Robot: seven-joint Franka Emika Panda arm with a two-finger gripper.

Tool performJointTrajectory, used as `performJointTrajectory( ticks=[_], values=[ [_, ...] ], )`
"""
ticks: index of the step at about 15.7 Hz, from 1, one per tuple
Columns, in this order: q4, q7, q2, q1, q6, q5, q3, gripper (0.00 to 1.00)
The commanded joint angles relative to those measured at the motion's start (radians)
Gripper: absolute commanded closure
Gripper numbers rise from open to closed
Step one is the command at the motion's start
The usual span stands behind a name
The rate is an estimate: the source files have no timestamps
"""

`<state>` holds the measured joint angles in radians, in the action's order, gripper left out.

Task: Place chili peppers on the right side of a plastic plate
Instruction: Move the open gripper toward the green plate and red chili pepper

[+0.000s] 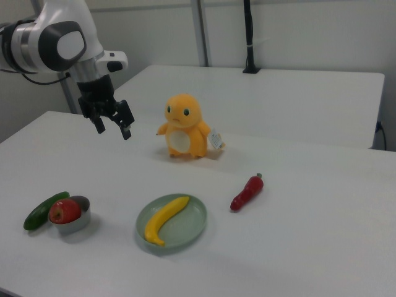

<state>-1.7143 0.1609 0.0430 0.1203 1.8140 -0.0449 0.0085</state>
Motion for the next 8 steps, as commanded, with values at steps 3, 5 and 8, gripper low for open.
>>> performJointTrajectory(
  ticks=[3, 5, 8],
  values=[
    [-0.019, -0.017, -0.023, -0.018, 0.067, 0.023, -0.01, 0.0],
    [-0.021, -0.017, -0.025, -0.019, 0.068, 0.023, -0.01, 0.0],
    [-0.021, -0.017, -0.025, -0.025, 0.068, 0.023, -0.01, 0.0]
  ],
)
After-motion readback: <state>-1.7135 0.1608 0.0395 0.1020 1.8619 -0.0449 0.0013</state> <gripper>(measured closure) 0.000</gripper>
